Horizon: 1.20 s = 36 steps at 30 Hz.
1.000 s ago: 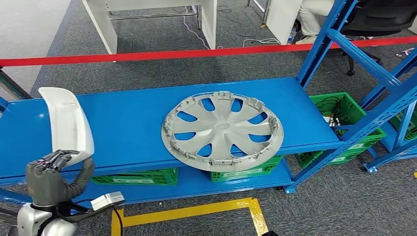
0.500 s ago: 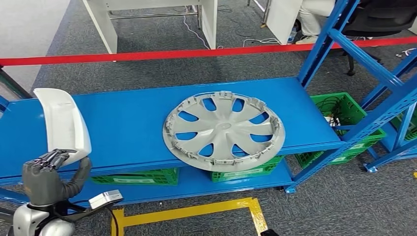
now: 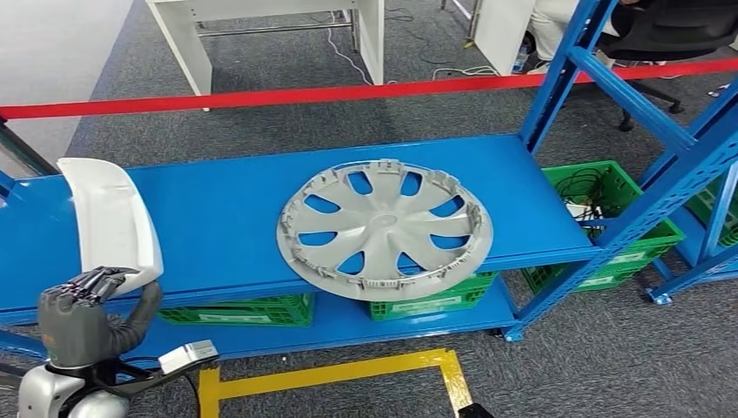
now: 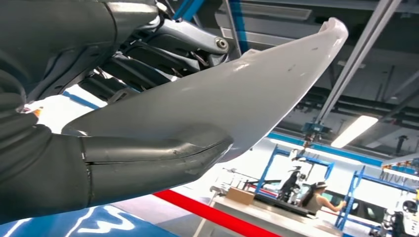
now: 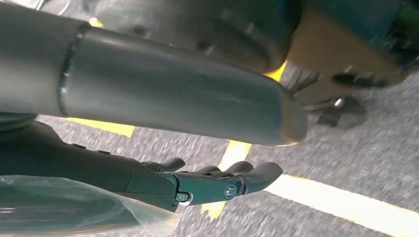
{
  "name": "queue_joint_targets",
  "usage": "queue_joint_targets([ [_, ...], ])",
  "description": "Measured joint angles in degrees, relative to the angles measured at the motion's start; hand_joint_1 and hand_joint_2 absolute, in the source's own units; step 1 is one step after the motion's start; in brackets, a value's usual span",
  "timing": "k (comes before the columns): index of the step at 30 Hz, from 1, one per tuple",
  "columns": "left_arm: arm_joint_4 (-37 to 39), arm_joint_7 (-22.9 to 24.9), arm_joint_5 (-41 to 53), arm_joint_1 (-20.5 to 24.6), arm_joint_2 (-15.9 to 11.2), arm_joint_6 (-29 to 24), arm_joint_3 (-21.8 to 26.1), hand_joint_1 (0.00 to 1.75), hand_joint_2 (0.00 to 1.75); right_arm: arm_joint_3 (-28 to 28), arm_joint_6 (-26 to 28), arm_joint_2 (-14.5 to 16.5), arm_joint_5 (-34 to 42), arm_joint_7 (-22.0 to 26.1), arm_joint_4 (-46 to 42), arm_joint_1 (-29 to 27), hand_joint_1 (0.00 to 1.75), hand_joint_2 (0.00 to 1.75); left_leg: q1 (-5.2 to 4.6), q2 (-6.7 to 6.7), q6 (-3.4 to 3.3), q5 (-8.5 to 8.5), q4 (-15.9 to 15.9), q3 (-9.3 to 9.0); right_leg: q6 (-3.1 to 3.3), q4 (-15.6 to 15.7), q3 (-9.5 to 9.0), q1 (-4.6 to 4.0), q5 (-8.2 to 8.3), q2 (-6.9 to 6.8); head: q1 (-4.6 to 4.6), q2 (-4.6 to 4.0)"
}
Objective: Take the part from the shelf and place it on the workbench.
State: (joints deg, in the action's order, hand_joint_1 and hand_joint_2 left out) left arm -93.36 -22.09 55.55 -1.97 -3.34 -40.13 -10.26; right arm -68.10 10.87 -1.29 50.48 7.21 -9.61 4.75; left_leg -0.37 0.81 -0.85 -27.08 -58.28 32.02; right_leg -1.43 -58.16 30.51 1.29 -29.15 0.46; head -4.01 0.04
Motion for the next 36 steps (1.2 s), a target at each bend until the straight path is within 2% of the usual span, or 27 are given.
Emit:
queue_joint_targets([
  [1, -0.1, 0.1, 0.1, 0.0, -0.1, 0.0, 0.0, 1.75, 1.75, 0.0, 0.0, 0.0, 0.0, 0.0, 0.0, 0.0, 0.0, 0.0, 0.08, -0.05, 0.34, -0.93, -0.8, 0.4, 0.51, 0.0, 0.31, 0.06, 0.25, -0.11, 0.09, -0.01],
  [3, -0.1, 0.4, 0.4, -0.1, -0.3, 0.0, 0.0, 1.75, 1.75, 0.0, 0.0, 0.1, 0.1, 0.0, 0.0, 0.1, 0.0, 0.0, 0.3, -0.19, 1.03, -5.05, -5.9, 2.23, 1.4, 0.1, 1.15, 0.12, 0.93, -0.43, 0.36, -0.02],
  [5, -0.1, 0.9, 0.8, -0.2, -0.5, 0.0, 0.0, 1.75, 1.75, 0.1, 0.0, 0.2, 0.2, 0.0, 0.0, 0.1, 0.0, 0.0, 0.52, -0.24, 1.48, -9.35, -13.3, 4.5, 1.8, 0.1, 2.28, -0.03, 1.68, -0.69, 0.51, -0.02],
  [6, -0.1, 1.1, 0.9, -0.3, -0.6, 0.0, 0.0, 1.75, 1.75, 0.1, 0.0, 0.3, 0.2, 0.0, 0.0, 0.1, 0.0, 0.0, 0.57, -0.25, 1.55, -10.12, -15.5, 4.89, 1.82, 0.0, 2.85, -0.11, 2.09, -0.81, 0.51, -0.02],
  [7, -0.1, 1.2, 1.0, -0.3, -0.7, 0.0, 0.0, 1.75, 1.75, 0.1, 0.0, 0.3, 0.2, 0.0, 0.0, 0.1, 0.0, 0.0, 0.59, -0.26, 1.5, -9.61, -15.7, 4.3, 1.79, 0.0, 3.39, -0.17, 2.49, -0.89, 0.5, -0.02],
  [8, -0.1, 1.4, 1.0, -0.4, -0.8, 0.0, 0.0, 1.75, 1.75, 0.1, 0.0, 0.3, 0.2, -0.1, 0.0, 0.1, 0.0, 0.0, 0.59, -0.26, 1.34, -8.13, -13.7, 2.71, 1.72, 0.0, 3.89, -0.21, 2.88, -0.93, 0.51, -0.02],
  [10, -0.3, 1.7, 1.2, -0.4, -1.0, 0.0, 0.0, 1.75, 1.75, 0.1, 0.0, 0.4, 0.2, -0.1, 0.0, 0.2, 0.0, 0.0, 0.5, -0.28, 0.76, -5.03, -5.5, -2.47, 1.44, -0.1, 4.66, -0.3, 3.66, -0.95, 0.5, -0.02],
  [12, -0.6, 1.8, 1.3, -0.3, -1.1, 0.0, 0.0, 1.75, 1.75, 0.1, 0.0, 0.5, 0.3, -0.1, 0.0, 0.3, 0.0, 0.0, 0.22, -0.25, 0.27, -4.21, 1.1, -6.1, 0.83, 0.0, 5.13, -0.33, 4.54, -0.95, 0.46, -0.02],
  [13, -0.7, 2.0, 1.4, -0.3, -1.1, 0.0, 0.0, 1.75, 1.75, 0.2, 0.0, 0.5, 0.3, -0.1, 0.0, 0.3, 0.0, 0.0, 0.02, -0.23, 0.12, -4.41, 2.3, -6.52, 0.43, 0.1, 5.28, -0.28, 5.02, -0.96, 0.45, -0.02],
  [15, -0.7, 2.3, 1.4, -0.3, -1.2, 0.0, -0.1, 1.75, 1.75, 0.3, 0.1, 0.6, 0.3, -0.1, 0.0, 0.3, 0.0, 0.0, -0.1, -0.3, -0.32, -3.54, 2.6, -5.96, -0.36, 0.3, 5.5, -0.11, 5.73, -0.92, 0.48, -0.02],
  [16, -0.8, 2.5, 1.4, -0.3, -1.3, 0.0, -0.1, 1.75, 1.75, 0.4, 0.1, 0.6, 0.3, -0.1, 0.0, 0.3, 0.0, 0.0, -0.02, -0.41, -0.69, -2.94, 2.8, -5.52, -0.62, 0.0, 5.88, -0.07, 5.08, -0.85, 0.5, -0.02],
  [17, -0.8, 2.6, 1.5, -0.3, -1.3, 0.0, -0.1, 1.75, 1.75, 0.4, 0.2, 0.7, 0.3, -0.1, 0.0, 0.3, 0.0, 0.0, 0.09, -0.54, -1.11, -2.23, 3.0, -4.99, -0.82, -1.2, 6.5, -0.08, 3.42, -0.76, 0.43, -0.03],
  [18, -0.8, 2.7, 1.5, -0.2, -1.3, 0.0, -0.1, 1.75, 1.75, 0.5, 0.3, 0.7, 0.3, -0.1, 0.0, 0.3, 0.0, 0.0, 0.19, -0.66, -1.43, -1.51, 3.1, -4.3, -0.94, -3.6, 7.39, -0.08, 0.81, -0.67, 0.31, -0.03],
  [20, -0.8, 2.8, 1.5, -0.3, -1.3, 0.0, -0.1, 1.75, 1.75, 0.5, 0.5, 0.7, 0.4, -0.1, 0.0, 0.3, 0.0, 0.0, 0.03, -0.7, -1.77, -0.2, 3.0, -2.56, -1.13, -10.8, 9.29, -0.14, -4.52, -0.61, -0.01, -0.03],
  [21, -0.8, 2.9, 1.5, -0.3, -1.3, 0.0, -0.1, 1.75, 1.75, 0.5, 0.6, 0.7, 0.4, -0.1, 0.0, 0.3, 0.0, 0.0, -0.07, -0.71, -1.79, 0.48, 2.9, -1.6, -1.2, -14.0, 9.7, -0.15, -5.6, -0.61, -0.06, -0.03],
  [22, -0.8, 2.9, 1.4, -0.3, -1.3, 0.0, -0.1, 1.75, 1.75, 0.5, 0.8, 0.7, 0.4, -0.1, 0.0, 0.4, 0.0, 0.0, -0.16, -0.71, -1.77, 1.1, 2.8, -0.64, -1.21, -15.7, 9.39, -0.17, -5.28, -0.61, -0.06, -0.02],
  [23, -0.8, 2.9, 1.3, -0.3, -1.3, 0.0, -0.1, 1.75, 1.75, 0.6, 1.1, 0.7, 0.4, 0.0, 0.0, 0.4, 0.0, 0.0, -0.21, -0.71, -1.7, 1.64, 2.6, 0.25, -1.15, -15.4, 8.12, -0.19, -3.86, -0.61, -0.07, -0.02],
  [24, -0.8, 2.9, 1.2, -0.4, -1.3, 0.0, -0.1, 1.75, 1.75, 0.6, 1.3, 0.7, 0.5, 0.1, 0.0, 0.4, 0.0, 0.0, -0.24, -0.7, -1.59, 2.1, 2.3, 1.08, -1.02, -12.9, 5.75, -0.2, -2.08, -0.6, -0.06, -0.02],
  [25, -0.8, 2.9, 1.0, -0.4, -1.3, 0.0, -0.1, 1.75, 1.75, 0.6, 1.6, 0.7, 0.6, 0.1, 0.0, 0.5, 0.0, 0.0, -0.26, -0.69, -1.42, 2.49, 2.0, 1.78, -0.83, -8.9, 2.78, -0.24, -1.22, -0.57, -0.08, -0.02],
  [27, -0.8, 2.9, 0.8, -0.3, -1.3, 0.0, -0.1, 1.75, 1.75, 0.7, 1.8, 0.7, 0.8, 0.3, 0.0, 0.8, 0.0, 0.0, -0.37, -0.7, -0.93, 3.24, 1.3, 2.81, -0.52, -0.7, -2.76, -0.42, -1.75, -0.47, -0.11, -0.01],
  [28, -0.8, 2.9, 0.8, -0.3, -1.3, 0.0, -0.1, 1.75, 1.75, 0.8, 1.9, 0.7, 0.8, 0.4, 0.0, 0.9, 0.0, 0.0, -0.38, -0.71, -0.64, 3.68, 1.1, 3.1, -0.37, 1.5, -3.93, -0.55, -2.5, -0.43, -0.15, 0.0],
  [30, -0.8, 2.9, 0.8, -0.3, -1.3, 0.0, -0.1, 1.75, 1.75, 0.9, 1.9, 0.7, 0.9, 0.5, 0.0, 1.0, 0.0, 0.0, -0.32, -0.66, -0.05, 4.45, 0.9, 3.54, 0.2, 2.3, -3.61, -0.59, -2.31, -0.53, -0.24, -0.01],
  [31, -0.8, 2.9, 0.8, -0.3, -1.3, 0.0, -0.1, 1.75, 1.75, 0.9, 1.9, 0.7, 0.9, 0.5, 0.0, 1.0, 0.0, 0.0, -0.25, -0.63, 0.27, 3.98, 0.6, 3.88, 0.72, 2.3, -3.08, -0.52, -1.84, -0.66, -0.22, -0.01],
  [32, -0.8, 2.9, 0.8, -0.4, -1.4, 0.0, -0.2, 1.75, 1.75, 1.0, 2.0, 0.7, 0.9, 0.5, 0.0, 1.0, 0.0, 0.0, -0.17, -0.6, 0.63, 2.52, -0.4, 4.37, 1.24, 2.4, -2.59, -0.41, -1.25, -0.82, -0.12, -0.02],
  [34, -0.8, 2.9, 0.8, -0.4, -1.4, 0.0, -0.2, 1.75, 1.75, 1.0, 2.0, 0.7, 0.9, 0.4, 0.0, 1.1, 0.0, 0.0, 0.13, -0.61, 1.37, -2.89, -5.9, 5.93, 1.93, 2.3, -1.44, -0.35, 0.1, -1.04, 0.08, -0.02],
  [35, -0.8, 2.9, 0.7, -0.4, -1.4, 0.0, -0.2, 1.75, 1.75, 1.0, 2.0, 0.7, 0.9, 0.5, 0.0, 1.1, 0.0, 0.0, 0.31, -0.61, 1.67, -5.52, -9.7, 6.71, 2.0, 2.2, -0.7, -0.36, 0.73, -1.09, 0.14, -0.02],
  [36, -0.8, 2.9, 0.7, -0.4, -1.4, 0.0, -0.2, 1.75, 1.75, 1.0, 2.0, 0.7, 0.9, 0.5, 0.0, 1.0, 0.0, 0.0, 0.46, -0.62, 1.89, -7.12, -13.2, 7.18, 1.99, 2.0, 0.18, -0.38, 1.31, -1.13, 0.1, -0.02],
])
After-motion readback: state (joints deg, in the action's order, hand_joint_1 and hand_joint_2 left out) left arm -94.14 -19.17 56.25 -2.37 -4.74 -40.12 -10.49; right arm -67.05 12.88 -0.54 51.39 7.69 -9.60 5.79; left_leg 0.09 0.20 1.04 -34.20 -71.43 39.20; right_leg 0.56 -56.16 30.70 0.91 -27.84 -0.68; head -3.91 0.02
